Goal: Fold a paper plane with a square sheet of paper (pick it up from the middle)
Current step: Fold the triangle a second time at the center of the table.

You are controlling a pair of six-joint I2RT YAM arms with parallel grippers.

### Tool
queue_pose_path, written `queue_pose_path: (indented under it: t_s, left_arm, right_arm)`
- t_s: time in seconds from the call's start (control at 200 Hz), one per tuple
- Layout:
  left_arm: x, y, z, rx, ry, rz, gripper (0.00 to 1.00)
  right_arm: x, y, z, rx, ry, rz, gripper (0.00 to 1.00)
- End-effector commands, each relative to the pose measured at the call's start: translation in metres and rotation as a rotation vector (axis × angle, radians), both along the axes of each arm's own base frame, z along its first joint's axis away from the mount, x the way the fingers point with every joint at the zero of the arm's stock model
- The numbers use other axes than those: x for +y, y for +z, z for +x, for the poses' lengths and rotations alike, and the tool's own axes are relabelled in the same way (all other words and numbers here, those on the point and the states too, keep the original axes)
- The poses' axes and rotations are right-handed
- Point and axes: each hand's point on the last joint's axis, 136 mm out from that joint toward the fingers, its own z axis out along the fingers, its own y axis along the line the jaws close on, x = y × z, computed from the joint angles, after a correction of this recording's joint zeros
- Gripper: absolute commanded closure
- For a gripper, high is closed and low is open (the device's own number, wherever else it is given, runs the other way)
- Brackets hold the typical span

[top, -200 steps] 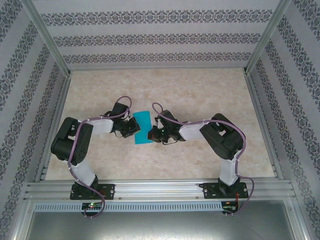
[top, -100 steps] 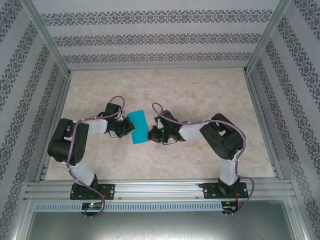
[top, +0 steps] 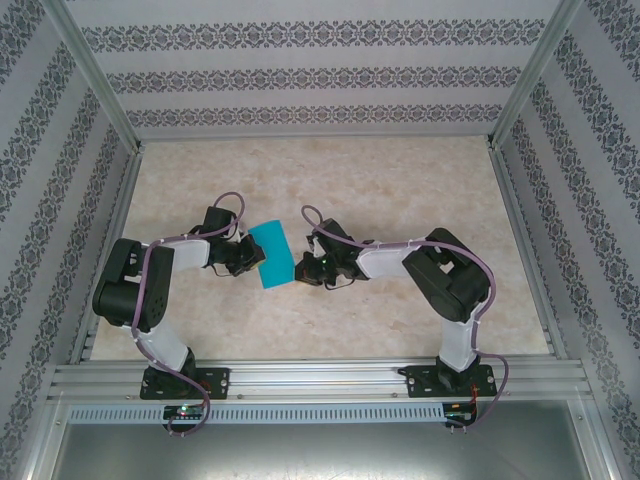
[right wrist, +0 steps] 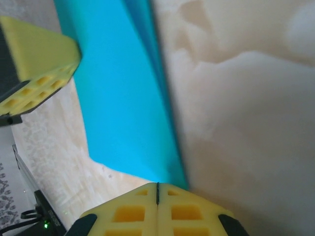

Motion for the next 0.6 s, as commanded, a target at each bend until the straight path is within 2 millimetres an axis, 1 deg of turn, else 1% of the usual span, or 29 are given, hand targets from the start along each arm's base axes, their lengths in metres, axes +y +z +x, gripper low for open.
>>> queue_pose_path:
  t_s: [0.0,0.05,0.095,0.16,0.215,0.3,0.41,0.5,0.54,0.594]
  left_arm:
    - [0.003,-0.014,-0.009,0.031,-0.026,0.01,0.9]
    - [-0.001,-0.014,-0.008,0.03,-0.038,-0.002,0.9]
    - [-0.006,-0.014,-0.008,0.028,-0.052,-0.01,0.9]
    - [-0.011,-0.015,-0.009,0.032,-0.069,-0.015,0.9]
    - [-0.016,-0.014,-0.009,0.024,-0.087,-0.026,0.9]
    - [-0.024,-0.012,-0.009,0.019,-0.116,-0.033,0.89]
    - [-0.036,-0.011,-0.009,0.013,-0.166,-0.037,0.89]
    - [-0.047,-0.01,-0.012,0.013,-0.207,-0.047,0.89]
    - [-0.048,-0.01,-0.011,0.011,-0.212,-0.04,0.89]
    - [-0.045,-0.011,-0.011,0.012,-0.201,-0.011,0.89]
  right_arm:
    - [0.011,0.028,0.007,-0.067,0.058,-0.021,1.0]
    - [0.016,0.025,0.01,-0.066,0.079,-0.039,1.0]
    - [0.017,0.019,0.012,-0.056,0.077,-0.063,1.0]
    - [0.021,0.016,0.016,-0.058,0.076,-0.063,1.0]
    - [0.019,0.011,0.018,-0.053,0.068,-0.082,1.0]
    - [0.02,-0.001,0.013,-0.022,0.088,-0.084,1.0]
    - [0.01,-0.015,0.007,0.005,0.077,-0.123,1.0]
    - [-0.008,-0.031,0.002,0.027,0.06,-0.2,1.0]
    - [-0.014,-0.036,-0.003,0.04,0.062,-0.223,1.0]
    - [-0.022,-0.045,-0.011,0.065,0.06,-0.25,1.0]
